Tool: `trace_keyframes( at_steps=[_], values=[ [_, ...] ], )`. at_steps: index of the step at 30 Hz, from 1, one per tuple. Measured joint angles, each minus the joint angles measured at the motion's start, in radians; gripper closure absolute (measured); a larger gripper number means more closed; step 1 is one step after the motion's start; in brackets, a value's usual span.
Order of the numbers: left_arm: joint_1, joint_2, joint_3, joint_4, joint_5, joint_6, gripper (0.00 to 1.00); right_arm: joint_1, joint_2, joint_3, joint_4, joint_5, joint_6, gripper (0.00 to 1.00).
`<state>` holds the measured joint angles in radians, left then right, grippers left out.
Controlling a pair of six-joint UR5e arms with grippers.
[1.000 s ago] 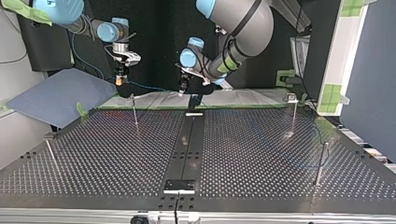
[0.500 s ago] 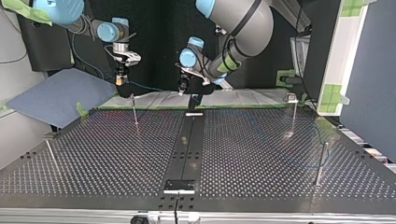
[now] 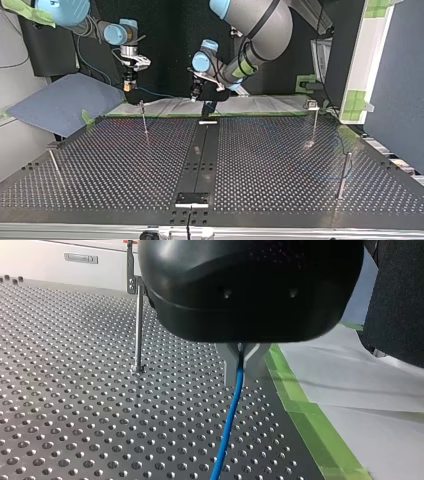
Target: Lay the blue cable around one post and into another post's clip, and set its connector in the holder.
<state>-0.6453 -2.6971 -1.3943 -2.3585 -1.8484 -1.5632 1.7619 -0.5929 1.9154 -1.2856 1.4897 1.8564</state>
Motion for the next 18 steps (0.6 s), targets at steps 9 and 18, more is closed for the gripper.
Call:
trace_keyframes(
  at_steps=[9, 18],
  values=[
    [-0.008, 0.000, 0.000, -0.001, 0.009, 0.000, 1.00, -0.003, 0.000, 0.000, 0.002, 0.002, 0.000, 1.00],
    [-0.043, 0.000, 0.009, 0.001, 0.009, 0.004, 1.00, -0.024, 0.000, 0.000, 0.009, 0.015, -0.001, 1.00]
  ],
)
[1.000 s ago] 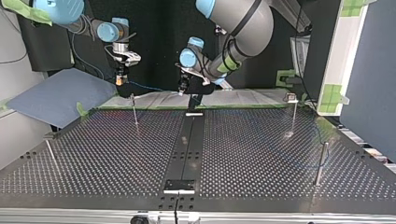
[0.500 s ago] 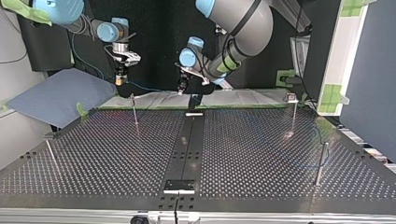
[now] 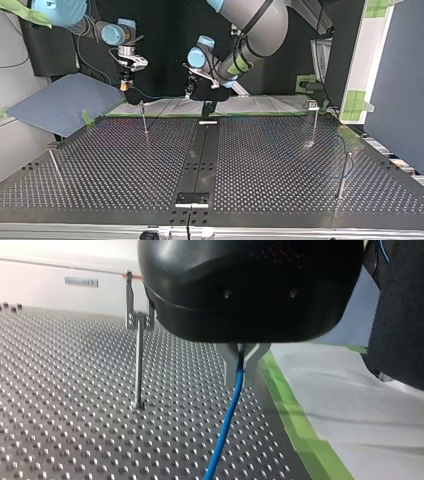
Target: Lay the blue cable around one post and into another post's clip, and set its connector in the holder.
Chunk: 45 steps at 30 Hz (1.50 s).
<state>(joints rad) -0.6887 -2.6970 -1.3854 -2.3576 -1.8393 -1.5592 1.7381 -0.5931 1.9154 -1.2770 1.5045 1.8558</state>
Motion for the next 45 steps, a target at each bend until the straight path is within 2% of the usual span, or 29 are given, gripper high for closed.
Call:
trace_keyframes(
  at_steps=[7, 13, 18, 21, 29, 39, 45],
  values=[
    [-0.025, 0.000, 0.020, -0.006, -0.008, 0.001, 1.00, -0.032, 0.000, 0.000, 0.005, 0.012, -0.002, 1.00],
    [-0.066, 0.000, 0.046, -0.025, -0.048, 0.002, 1.00, -0.070, 0.000, 0.000, 0.010, 0.012, -0.011, 1.00],
    [-0.109, 0.000, 0.053, -0.028, -0.071, 0.003, 1.00, -0.115, 0.001, 0.001, 0.015, -0.010, -0.017, 1.00],
    [-0.133, 0.000, 0.056, -0.029, -0.074, 0.001, 1.00, -0.131, 0.001, 0.001, 0.013, -0.025, -0.023, 1.00],
    [-0.177, 0.000, 0.094, -0.038, -0.100, -0.026, 1.00, -0.138, 0.002, 0.001, 0.008, -0.036, -0.034, 1.00],
    [-0.183, 0.000, 0.131, -0.044, -0.114, -0.057, 1.00, -0.151, 0.004, -0.024, -0.002, -0.073, -0.066, 1.00],
    [-0.179, -0.001, 0.132, -0.047, -0.114, -0.059, 1.00, -0.171, 0.004, -0.035, 0.000, -0.111, -0.069, 1.00]
  ],
)
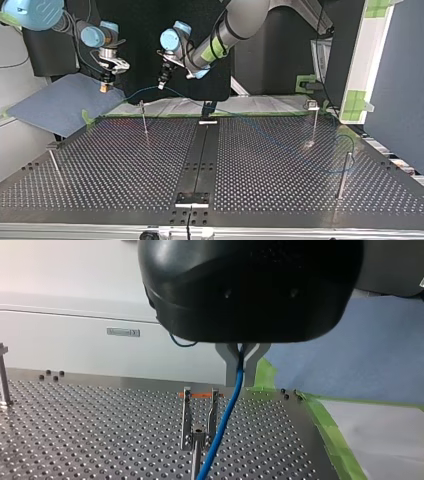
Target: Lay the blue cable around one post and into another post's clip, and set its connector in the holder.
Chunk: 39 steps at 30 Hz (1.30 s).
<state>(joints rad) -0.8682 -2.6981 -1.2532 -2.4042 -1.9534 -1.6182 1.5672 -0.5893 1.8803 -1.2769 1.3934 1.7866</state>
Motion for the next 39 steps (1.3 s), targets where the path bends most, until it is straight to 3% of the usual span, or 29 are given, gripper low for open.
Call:
trace_keyframes(
  at_steps=[4, 11, 18, 21, 39],
  values=[
    [0.001, -0.001, 0.002, 0.001, 0.001, -0.005, 1.00, -0.013, 0.000, -0.006, 0.004, -0.019, -0.001, 1.00],
    [0.003, -0.001, 0.014, -0.002, 0.002, -0.024, 1.00, -0.030, 0.001, -0.029, 0.033, -0.025, 0.009, 1.00],
    [0.007, -0.009, 0.023, -0.016, 0.000, -0.048, 1.00, -0.054, 0.001, -0.038, 0.034, -0.025, 0.052, 1.00],
    [0.008, -0.011, 0.026, -0.021, 0.000, -0.051, 1.00, -0.061, 0.001, -0.038, 0.033, -0.025, 0.058, 1.00],
    [0.009, -0.022, 0.081, -0.033, 0.002, -0.055, 1.00, -0.067, 0.002, -0.057, 0.036, -0.044, 0.054, 1.00]
  ],
)
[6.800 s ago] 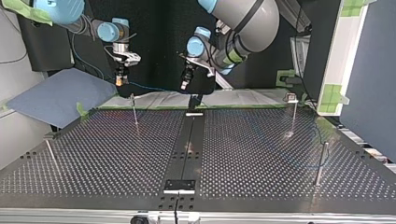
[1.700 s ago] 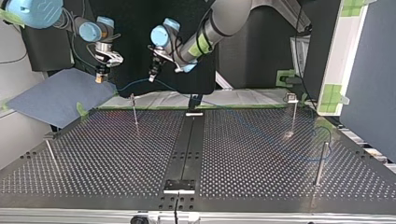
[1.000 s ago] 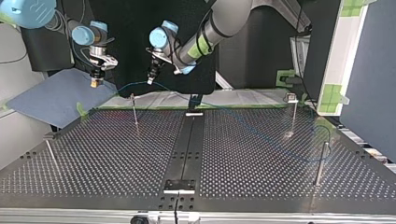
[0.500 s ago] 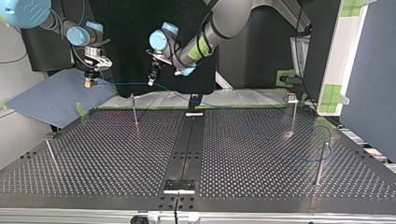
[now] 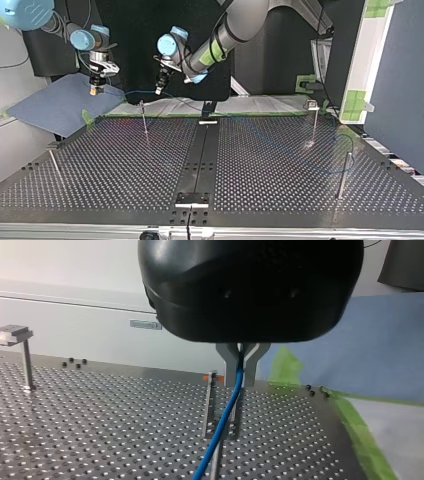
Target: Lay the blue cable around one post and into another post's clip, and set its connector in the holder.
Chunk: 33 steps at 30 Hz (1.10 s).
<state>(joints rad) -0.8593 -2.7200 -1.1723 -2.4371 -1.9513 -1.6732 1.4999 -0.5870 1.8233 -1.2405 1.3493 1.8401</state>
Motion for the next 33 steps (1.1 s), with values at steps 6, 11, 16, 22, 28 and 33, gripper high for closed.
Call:
trace_keyframes(
  at_steps=[6, 11, 16, 22, 28, 33],
  values=[
    [-0.011, -0.041, 0.045, -0.043, -0.002, 0.000, 1.00, -0.003, 0.000, -0.010, 0.013, -0.001, 0.003, 1.00],
    [-0.013, -0.053, 0.081, -0.068, -0.002, -0.003, 1.00, -0.012, 0.001, -0.016, 0.017, -0.001, 0.011, 1.00],
    [-0.013, -0.062, 0.094, -0.072, -0.002, -0.003, 1.00, -0.016, 0.001, -0.025, 0.023, -0.001, 0.021, 1.00],
    [-0.013, -0.076, 0.116, -0.078, -0.002, -0.005, 1.00, -0.017, 0.002, -0.029, 0.025, -0.002, 0.022, 1.00],
    [-0.006, -0.078, 0.139, -0.083, -0.002, -0.010, 1.00, -0.015, 0.003, -0.036, 0.031, -0.009, 0.020, 1.00],
    [0.004, -0.078, 0.143, -0.085, -0.003, -0.011, 1.00, -0.014, 0.003, -0.042, 0.038, -0.010, 0.019, 1.00]
  ],
)
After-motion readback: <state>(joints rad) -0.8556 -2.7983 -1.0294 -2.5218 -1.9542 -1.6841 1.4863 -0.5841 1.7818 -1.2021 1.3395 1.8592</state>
